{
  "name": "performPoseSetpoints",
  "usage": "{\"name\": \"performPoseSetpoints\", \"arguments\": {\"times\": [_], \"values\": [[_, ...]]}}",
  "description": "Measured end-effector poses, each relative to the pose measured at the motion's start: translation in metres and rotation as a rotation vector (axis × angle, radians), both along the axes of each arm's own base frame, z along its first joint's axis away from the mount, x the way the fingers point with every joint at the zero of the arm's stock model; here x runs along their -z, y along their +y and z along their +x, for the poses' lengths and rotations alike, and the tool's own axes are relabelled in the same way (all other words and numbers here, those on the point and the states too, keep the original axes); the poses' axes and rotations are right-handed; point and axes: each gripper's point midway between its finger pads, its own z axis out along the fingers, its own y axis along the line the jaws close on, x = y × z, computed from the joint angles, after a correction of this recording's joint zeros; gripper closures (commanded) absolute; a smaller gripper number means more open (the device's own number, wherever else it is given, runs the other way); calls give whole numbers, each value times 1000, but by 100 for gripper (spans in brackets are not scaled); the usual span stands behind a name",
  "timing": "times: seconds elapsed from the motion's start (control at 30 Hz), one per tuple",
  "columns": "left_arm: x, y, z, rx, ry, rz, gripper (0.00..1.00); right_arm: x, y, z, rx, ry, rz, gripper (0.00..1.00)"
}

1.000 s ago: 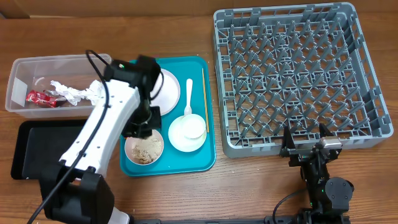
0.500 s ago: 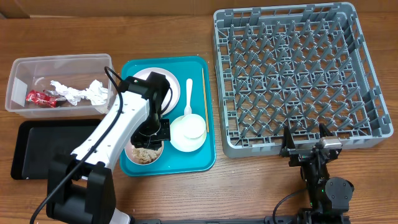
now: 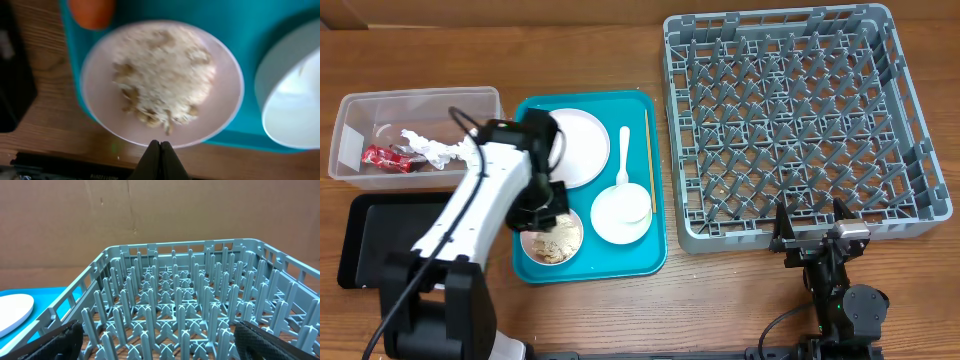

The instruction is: Sort waste into correct bins and load items into the dishwasher rack

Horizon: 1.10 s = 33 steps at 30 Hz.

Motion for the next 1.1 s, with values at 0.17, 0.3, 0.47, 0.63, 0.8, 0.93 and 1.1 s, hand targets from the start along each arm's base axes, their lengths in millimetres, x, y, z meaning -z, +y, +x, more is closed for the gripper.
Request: {"name": "performPoseSetpoints", "arguments": {"times": [0.17,0.3,0.47,0.63,0.8,0.93,1.1], "values": [[-3,24,8,-24,-33,11,95,0,0,0,0,0,0,0],[-2,33,16,-12,-64,34,94,0,0,0,0,0,0,0],[-1,34,28,0,-114,38,96,0,0,0,0,-1,0,0],[-1,30,25,5,-104,24,96,0,0,0,0,0,0,0],[-2,6,16,90,-76,16,96,0,0,0,0,-1,0,0],[-3,-22,2,193,-44,14,96,0,0,0,0,-1,0,0],[-4,-46,-13,267,-20,41,96,0,0,0,0,-1,0,0]]}}
